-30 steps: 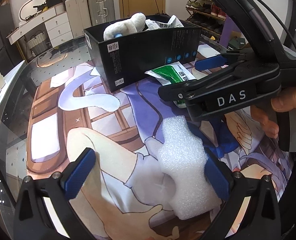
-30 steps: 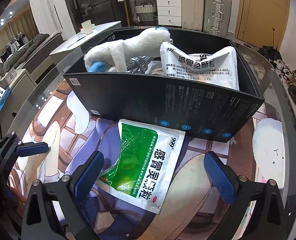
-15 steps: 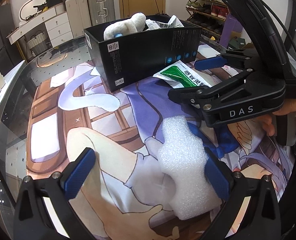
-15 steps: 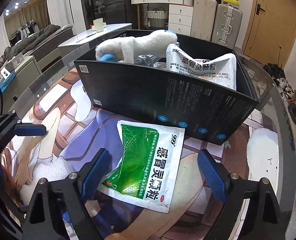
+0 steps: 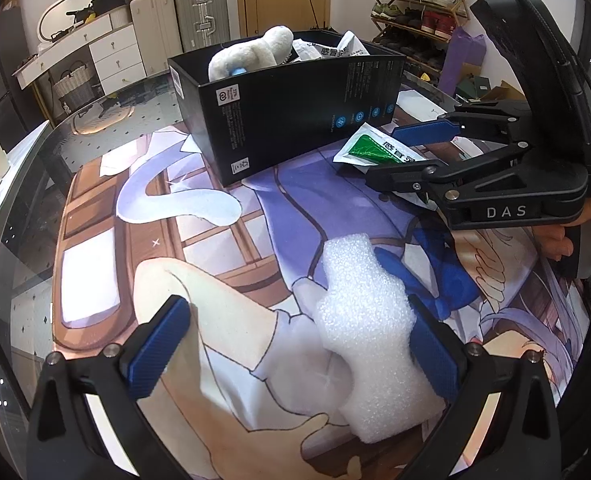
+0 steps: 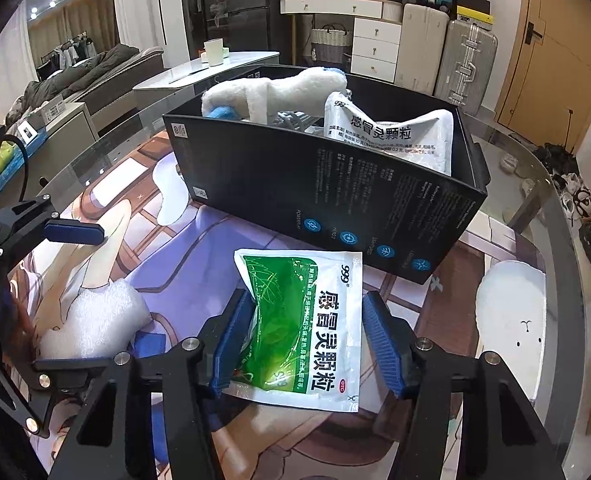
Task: Organize soft objects
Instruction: 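Grasp the white foam packing piece with the left tool while the right tool grasps the green-printed medicine packet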
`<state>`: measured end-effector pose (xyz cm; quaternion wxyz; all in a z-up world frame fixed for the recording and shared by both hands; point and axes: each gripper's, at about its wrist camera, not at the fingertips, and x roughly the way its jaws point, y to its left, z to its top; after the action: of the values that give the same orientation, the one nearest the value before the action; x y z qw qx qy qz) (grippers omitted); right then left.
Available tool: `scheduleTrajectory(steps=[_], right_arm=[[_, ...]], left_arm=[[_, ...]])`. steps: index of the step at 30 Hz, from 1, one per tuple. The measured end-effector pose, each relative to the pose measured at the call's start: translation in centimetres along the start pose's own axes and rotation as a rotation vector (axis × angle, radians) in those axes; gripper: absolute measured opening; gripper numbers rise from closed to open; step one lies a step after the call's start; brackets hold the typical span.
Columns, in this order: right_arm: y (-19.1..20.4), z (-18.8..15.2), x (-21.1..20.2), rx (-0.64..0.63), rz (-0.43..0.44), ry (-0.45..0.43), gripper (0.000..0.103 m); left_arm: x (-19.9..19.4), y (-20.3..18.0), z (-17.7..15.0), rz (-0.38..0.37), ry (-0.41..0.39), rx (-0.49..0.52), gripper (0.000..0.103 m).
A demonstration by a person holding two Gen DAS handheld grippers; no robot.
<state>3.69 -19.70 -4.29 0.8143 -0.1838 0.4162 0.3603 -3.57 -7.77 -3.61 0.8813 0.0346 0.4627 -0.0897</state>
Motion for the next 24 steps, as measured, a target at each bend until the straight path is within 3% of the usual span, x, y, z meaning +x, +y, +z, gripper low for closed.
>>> scheduleTrajectory(steps=[7, 13, 19, 21, 23, 24], right_arm=[[-0.2, -0.6, -0.4, 0.000, 0.001, -0.003, 0.056], [0.3, -0.9, -0.8, -0.018, 0.005, -0.011, 0.047], [1.2, -1.0, -1.1, -0.062, -0.004, -0.019, 0.037], [1.1, -1.0, -1.2, -0.057, 0.006, -0.019, 0.036], [1.0, -1.0, -1.2, -0.053, 0.008, -0.019, 0.036], [1.0, -1.0, -1.2, -0.054, 0.007, -0.019, 0.036]], left_arm=[[0.0, 0.0, 0.0, 0.000, 0.000, 0.000, 0.103], [-0.1, -0.2, 0.1, -0.006, -0.009, 0.009, 0.097], [-0.6, -0.8, 0.1, -0.015, -0.035, 0.026, 0.073], [-0.8, -0.9, 0.1, -0.012, -0.047, 0.022, 0.053], [-0.9, -0.9, 0.1, -0.005, -0.055, 0.014, 0.040], [-0.9, -0.8, 0.1, -0.006, -0.056, 0.009, 0.039]])
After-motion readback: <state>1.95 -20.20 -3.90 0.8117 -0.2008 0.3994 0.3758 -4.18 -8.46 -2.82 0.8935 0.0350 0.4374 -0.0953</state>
